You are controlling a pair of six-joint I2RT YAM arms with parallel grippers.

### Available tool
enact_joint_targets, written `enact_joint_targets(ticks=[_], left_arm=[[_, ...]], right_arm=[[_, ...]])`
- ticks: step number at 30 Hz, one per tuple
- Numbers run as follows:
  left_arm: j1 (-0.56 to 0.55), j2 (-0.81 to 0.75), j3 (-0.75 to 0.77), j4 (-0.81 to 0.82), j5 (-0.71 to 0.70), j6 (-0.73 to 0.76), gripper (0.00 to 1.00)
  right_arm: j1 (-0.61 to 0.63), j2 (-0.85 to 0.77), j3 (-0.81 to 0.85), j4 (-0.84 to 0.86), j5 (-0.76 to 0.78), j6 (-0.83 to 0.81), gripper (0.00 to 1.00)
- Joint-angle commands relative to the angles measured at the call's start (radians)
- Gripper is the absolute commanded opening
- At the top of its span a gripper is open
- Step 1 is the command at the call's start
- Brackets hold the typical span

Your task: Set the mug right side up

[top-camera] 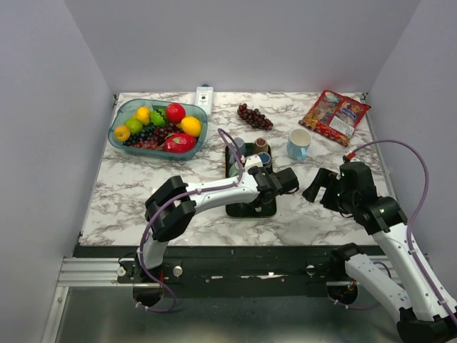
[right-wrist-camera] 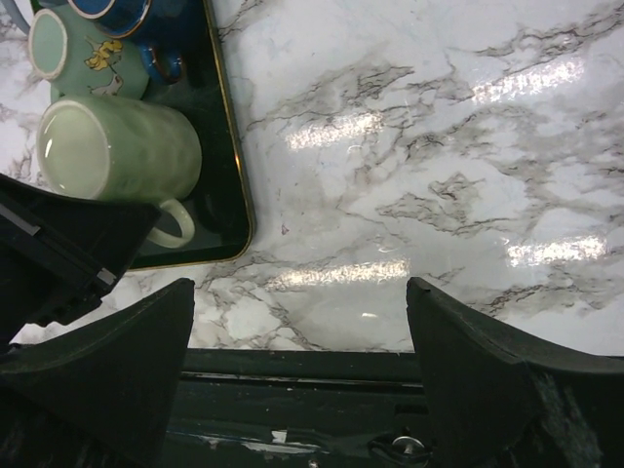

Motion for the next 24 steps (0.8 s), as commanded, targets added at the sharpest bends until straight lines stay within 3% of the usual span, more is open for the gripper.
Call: enact_joint_targets(ticks=[1, 9, 15, 19, 24], left_arm=[[-0.016, -0.112, -0.014, 0.031, -0.089, 0.019, 0.00], [-0.019, -0.325, -0.154, 0.185, -0.048, 0.059, 0.00], [0.016, -0.547, -0.303, 0.483, 0.029, 0.189, 0.00], [0.070, -0.676, -0.379, 0.736, 0.113, 0.284, 0.00], [0.110, -0.739, -0.324, 0.816, 0.245, 0.410, 0.00]], right_arm=[[0.002, -0.037, 0.019, 0.014, -0.051, -0.010, 0.95], [0.002, -0.072, 0.098, -0.021, -0.114, -0.026, 0.95], [0.002, -0.080, 0.176, -0.003, -0.253, -0.034, 0.95], [0.002, -0.092, 0.185, 0.107, -0.436, -0.017, 0.95], [0.002, -0.083, 0.188, 0.266, -0.574, 0.071, 0.95]])
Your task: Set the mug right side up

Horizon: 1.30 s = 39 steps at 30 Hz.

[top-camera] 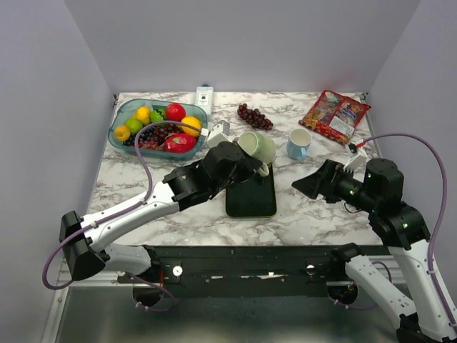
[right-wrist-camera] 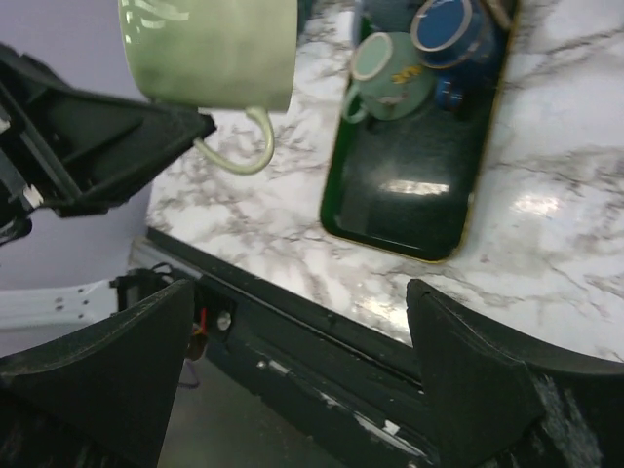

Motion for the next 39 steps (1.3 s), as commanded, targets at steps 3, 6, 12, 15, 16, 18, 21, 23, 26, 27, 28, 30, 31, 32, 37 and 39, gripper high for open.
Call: enact_joint_targets(ticks=[3, 6, 12, 15, 16, 18, 21, 23, 26, 27, 28, 30, 31, 32, 37, 39], left_arm=[[0.020, -0.070, 0.086, 0.325, 0.183, 0.201, 0.00], [0.028, -0.076, 0.079, 0.451, 0.279, 0.213, 0.00], [0.030, -0.061, 0.105, 0.633, 0.402, 0.206, 0.00], [0.028, -0.042, 0.135, 0.669, 0.437, 0.196, 0.00], [0.028, -0.039, 0.138, 0.690, 0.445, 0.192, 0.00], [0.028, -0.030, 0.151, 0.713, 0.466, 0.186, 0.00], [0.028, -0.022, 0.155, 0.749, 0.488, 0.161, 0.00], [0.028, -0.019, 0.153, 0.764, 0.492, 0.150, 0.00], [0.028, -0.018, 0.148, 0.775, 0.500, 0.143, 0.00], [0.028, -0.019, 0.147, 0.781, 0.503, 0.143, 0.00], [0.028, -0.021, 0.145, 0.787, 0.506, 0.143, 0.00], [0.028, -0.018, 0.142, 0.793, 0.509, 0.138, 0.00], [0.028, -0.019, 0.141, 0.799, 0.511, 0.136, 0.00], [0.028, -0.019, 0.138, 0.801, 0.512, 0.133, 0.00], [0.030, -0.015, 0.119, 0.842, 0.529, 0.103, 0.00], [0.028, -0.015, 0.112, 0.845, 0.532, 0.097, 0.00]], right_arm=[[0.002, 0.001, 0.034, 0.244, -0.229, 0.122, 0.95], [0.002, -0.029, 0.032, 0.366, -0.241, 0.209, 0.94], [0.004, -0.040, 0.035, 0.532, -0.246, 0.337, 0.92], [0.002, -0.023, 0.054, 0.534, -0.238, 0.334, 0.92], [0.001, -0.019, 0.063, 0.534, -0.234, 0.331, 0.92], [0.002, -0.003, 0.069, 0.534, -0.226, 0.317, 0.92], [0.002, 0.010, 0.083, 0.545, -0.208, 0.291, 0.90], [0.002, 0.015, 0.098, 0.560, -0.198, 0.279, 0.88], [0.002, 0.015, 0.098, 0.615, -0.191, 0.274, 0.85], [0.002, 0.012, 0.095, 0.637, -0.192, 0.282, 0.84], [0.002, 0.009, 0.091, 0.657, -0.192, 0.288, 0.83], [0.002, 0.009, 0.078, 0.712, -0.192, 0.302, 0.80], [0.002, 0.015, 0.075, 0.721, -0.192, 0.309, 0.74], [0.002, 0.017, 0.074, 0.742, -0.197, 0.314, 0.73], [0.002, 0.052, 0.071, 0.786, -0.230, 0.351, 0.65], [0.002, 0.058, 0.068, 0.790, -0.221, 0.355, 0.61]])
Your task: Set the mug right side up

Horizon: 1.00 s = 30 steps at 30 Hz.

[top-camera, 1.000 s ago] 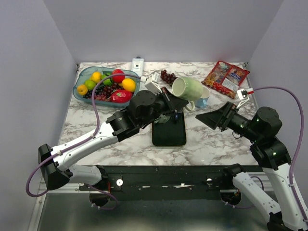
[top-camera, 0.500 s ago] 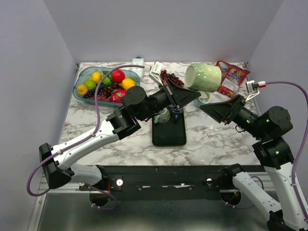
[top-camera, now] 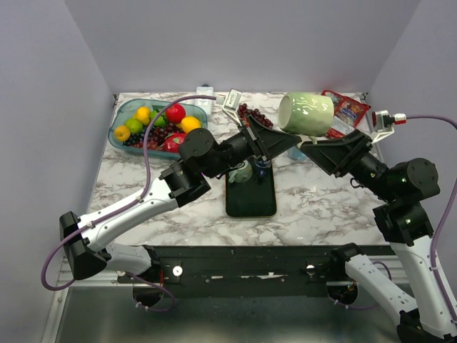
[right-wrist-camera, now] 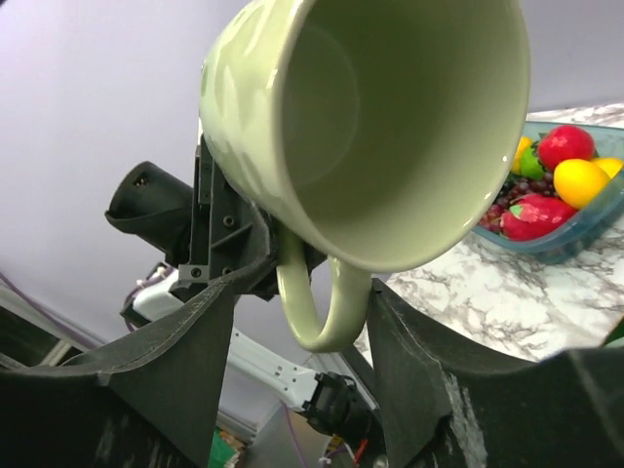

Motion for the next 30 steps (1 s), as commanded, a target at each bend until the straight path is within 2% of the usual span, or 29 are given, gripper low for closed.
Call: enact_joint_targets(ticks=[1, 3, 4, 6, 8, 12, 13, 14, 15, 17, 20, 22, 25, 30], left_arm=[[0.004, -0.011, 0.003, 0.162, 0.037, -0.024, 0.00], [0.004, -0.014, -0.011, 0.164, 0.042, -0.026, 0.00], [0.004, -0.012, -0.014, 0.164, 0.040, -0.024, 0.00], [0.004, -0.009, -0.017, 0.161, 0.042, -0.023, 0.00], [0.004, -0.009, -0.021, 0.157, 0.042, -0.020, 0.00], [0.006, -0.012, -0.022, 0.125, 0.025, -0.006, 0.02], [0.007, -0.014, -0.022, 0.098, 0.017, 0.005, 0.14], [0.007, -0.020, -0.021, 0.079, 0.007, 0.012, 0.43], [0.007, -0.027, -0.031, 0.059, -0.006, 0.020, 0.56], [0.007, -0.052, -0.045, -0.017, -0.056, 0.058, 0.78], [0.007, -0.116, -0.091, -0.158, -0.169, 0.101, 0.94], [0.007, -0.152, -0.143, -0.255, -0.240, 0.097, 0.99], [0.011, -0.219, -0.200, -0.357, -0.334, 0.130, 0.99], [0.030, -0.261, -0.186, -0.557, -0.424, 0.215, 0.99]], right_arm=[[0.002, 0.021, -0.002, 0.059, -0.014, 0.022, 0.54], [0.002, 0.023, -0.007, 0.096, -0.008, 0.021, 0.39], [0.002, 0.020, -0.010, 0.100, -0.008, 0.021, 0.28], [0.002, 0.024, -0.011, 0.103, 0.001, 0.018, 0.17], [0.002, 0.026, -0.013, 0.103, 0.007, 0.013, 0.02], [0.002, 0.024, -0.020, 0.100, 0.023, -0.007, 0.01], [0.001, 0.018, -0.020, 0.094, 0.030, -0.011, 0.01], [0.002, 0.017, -0.019, 0.076, 0.049, -0.016, 0.01], [0.002, 0.015, -0.016, 0.071, 0.062, -0.036, 0.01], [0.002, 0.014, -0.002, -0.028, 0.117, -0.065, 0.01], [0.001, 0.005, 0.004, -0.138, 0.220, -0.128, 0.01], [0.002, 0.004, 0.015, -0.200, 0.282, -0.169, 0.01], [0.002, 0.026, 0.067, -0.344, 0.424, -0.247, 0.01], [0.002, 0.101, 0.096, -0.532, 0.792, -0.375, 0.01]])
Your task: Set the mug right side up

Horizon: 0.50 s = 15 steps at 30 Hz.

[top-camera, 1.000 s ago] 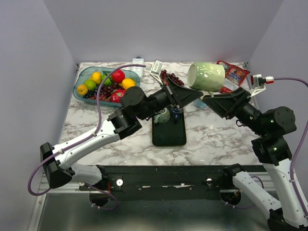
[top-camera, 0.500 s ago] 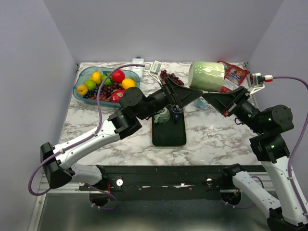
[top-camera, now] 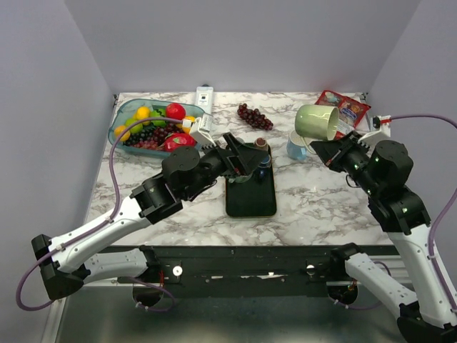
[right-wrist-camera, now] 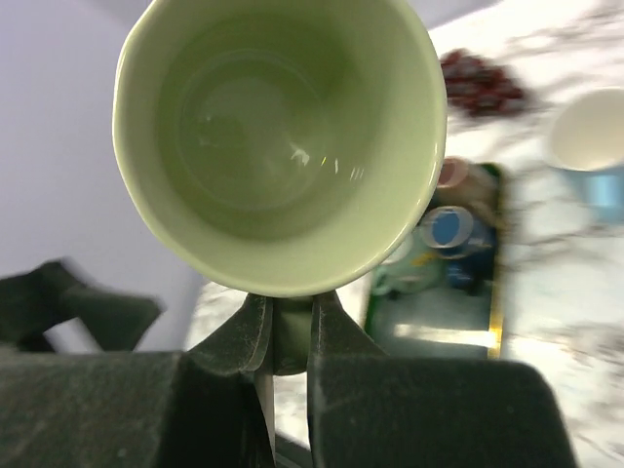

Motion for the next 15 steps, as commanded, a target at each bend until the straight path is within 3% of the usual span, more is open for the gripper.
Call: enact_joint_targets(ticks=[1, 5, 11, 15], left_arm=[[0.022, -0.017, 0.022, -0.278, -0.142, 0.099, 0.99], [0.029, -0.011, 0.029, -0.372, -0.159, 0.142, 0.99], [0.075, 0.021, -0.007, -0.421, -0.161, 0.179, 0.99], [0.141, 0.073, -0.004, -0.444, -0.109, 0.216, 0.99]], right_arm=[[0.002, 0.049, 0.048, -0.128, 0.402, -0.152, 0.01], [0.000, 0.108, 0.008, -0.159, 0.592, -0.202, 0.01], [-0.001, 0.225, -0.027, -0.134, 0.715, -0.246, 0.01], [-0.034, 0.310, -0.060, -0.088, 0.717, -0.269, 0.01]])
